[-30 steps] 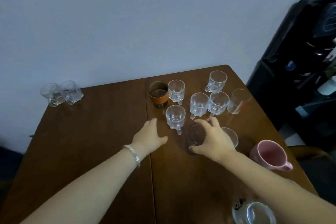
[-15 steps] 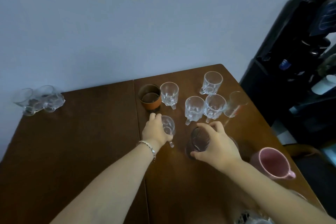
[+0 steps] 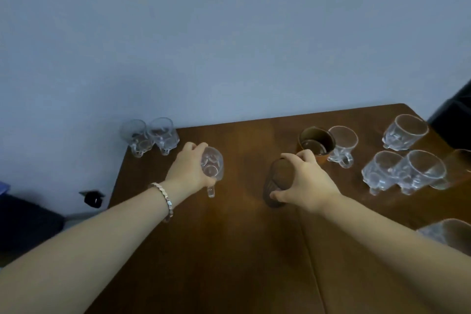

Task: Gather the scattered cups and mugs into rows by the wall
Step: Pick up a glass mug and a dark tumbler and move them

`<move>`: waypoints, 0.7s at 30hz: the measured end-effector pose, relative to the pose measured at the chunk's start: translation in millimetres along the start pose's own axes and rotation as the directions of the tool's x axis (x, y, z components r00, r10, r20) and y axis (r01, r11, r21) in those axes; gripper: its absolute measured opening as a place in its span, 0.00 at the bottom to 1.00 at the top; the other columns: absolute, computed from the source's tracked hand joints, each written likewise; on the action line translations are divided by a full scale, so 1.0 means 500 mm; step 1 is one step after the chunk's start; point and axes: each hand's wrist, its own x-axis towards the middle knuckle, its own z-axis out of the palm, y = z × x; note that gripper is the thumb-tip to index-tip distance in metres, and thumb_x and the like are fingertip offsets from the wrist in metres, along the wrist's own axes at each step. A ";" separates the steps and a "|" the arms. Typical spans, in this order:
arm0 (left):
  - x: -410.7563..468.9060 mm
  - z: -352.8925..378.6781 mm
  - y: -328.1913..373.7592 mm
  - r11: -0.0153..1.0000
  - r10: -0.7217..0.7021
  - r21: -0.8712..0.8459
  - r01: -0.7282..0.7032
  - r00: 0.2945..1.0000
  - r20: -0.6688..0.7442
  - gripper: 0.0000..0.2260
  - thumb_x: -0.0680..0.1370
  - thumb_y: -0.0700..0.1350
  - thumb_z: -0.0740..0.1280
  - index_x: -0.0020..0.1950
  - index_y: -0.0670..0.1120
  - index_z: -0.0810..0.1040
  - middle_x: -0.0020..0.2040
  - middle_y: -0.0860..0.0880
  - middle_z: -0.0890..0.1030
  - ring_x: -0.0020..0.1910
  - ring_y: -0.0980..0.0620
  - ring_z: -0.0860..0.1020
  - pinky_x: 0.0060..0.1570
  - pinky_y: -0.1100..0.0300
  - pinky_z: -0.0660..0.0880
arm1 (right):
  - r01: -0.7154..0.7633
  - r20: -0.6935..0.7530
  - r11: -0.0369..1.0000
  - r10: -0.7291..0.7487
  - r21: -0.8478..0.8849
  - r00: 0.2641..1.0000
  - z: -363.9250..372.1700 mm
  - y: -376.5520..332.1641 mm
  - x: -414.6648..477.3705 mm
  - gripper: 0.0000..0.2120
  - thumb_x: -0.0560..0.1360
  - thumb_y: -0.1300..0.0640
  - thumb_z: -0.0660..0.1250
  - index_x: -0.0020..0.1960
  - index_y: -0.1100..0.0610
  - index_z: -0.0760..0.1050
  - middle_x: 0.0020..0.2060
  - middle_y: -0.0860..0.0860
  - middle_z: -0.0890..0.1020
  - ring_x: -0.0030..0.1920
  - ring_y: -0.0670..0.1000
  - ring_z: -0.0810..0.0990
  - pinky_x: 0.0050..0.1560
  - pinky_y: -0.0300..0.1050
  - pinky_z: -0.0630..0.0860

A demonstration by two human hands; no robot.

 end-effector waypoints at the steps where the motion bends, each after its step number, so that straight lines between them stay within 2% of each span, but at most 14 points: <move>1: 0.024 -0.013 -0.018 1.000 0.018 0.014 -0.017 1.000 -0.006 0.39 0.67 0.45 0.76 0.74 0.46 0.61 0.70 0.46 0.64 0.66 0.45 0.71 0.61 0.55 0.72 | -0.002 -0.007 1.000 0.002 0.008 1.000 0.009 -0.025 0.023 0.42 0.67 0.48 0.75 0.74 0.50 0.58 0.70 0.51 0.60 0.59 0.57 0.77 0.55 0.47 0.79; 4: 0.095 -0.034 -0.056 0.998 0.053 0.019 -0.052 0.998 -0.024 0.40 0.67 0.45 0.76 0.75 0.44 0.61 0.72 0.45 0.66 0.68 0.45 0.69 0.65 0.53 0.69 | 0.004 -0.037 1.000 -0.004 -0.003 0.999 0.033 -0.088 0.090 0.41 0.68 0.48 0.75 0.74 0.51 0.58 0.70 0.52 0.60 0.57 0.56 0.78 0.52 0.45 0.80; 7: 0.177 -0.033 -0.091 0.999 0.052 -0.013 -0.053 0.998 -0.023 0.38 0.68 0.44 0.76 0.74 0.43 0.63 0.72 0.44 0.67 0.69 0.45 0.69 0.68 0.52 0.68 | -0.002 -0.061 1.000 0.001 -0.013 0.998 0.063 -0.136 0.165 0.40 0.68 0.49 0.75 0.74 0.52 0.58 0.70 0.51 0.60 0.60 0.57 0.76 0.55 0.46 0.79; 13: 0.301 0.001 -0.122 0.999 0.043 -0.022 -0.042 0.998 0.036 0.37 0.71 0.39 0.73 0.76 0.43 0.58 0.75 0.44 0.61 0.72 0.43 0.65 0.71 0.53 0.64 | -0.018 -0.075 0.999 0.015 -0.043 0.997 0.093 -0.168 0.302 0.40 0.67 0.50 0.75 0.73 0.56 0.60 0.70 0.54 0.61 0.63 0.60 0.73 0.61 0.52 0.74; 16: 0.348 0.008 -0.126 0.999 0.036 -0.036 -0.036 0.999 0.016 0.34 0.73 0.39 0.71 0.75 0.41 0.59 0.75 0.43 0.61 0.71 0.43 0.66 0.68 0.55 0.64 | -0.005 -0.091 0.998 0.000 -0.061 0.996 0.106 -0.185 0.367 0.38 0.68 0.49 0.75 0.72 0.57 0.61 0.69 0.55 0.62 0.64 0.61 0.72 0.62 0.53 0.74; 21: 0.391 0.012 -0.131 0.998 0.056 -0.040 -0.055 0.998 0.002 0.34 0.74 0.38 0.70 0.76 0.41 0.57 0.76 0.44 0.59 0.69 0.42 0.68 0.66 0.54 0.67 | 0.037 -0.090 0.992 -0.049 -0.123 0.995 0.136 -0.214 0.450 0.35 0.69 0.50 0.73 0.70 0.60 0.62 0.68 0.57 0.62 0.64 0.61 0.70 0.58 0.54 0.73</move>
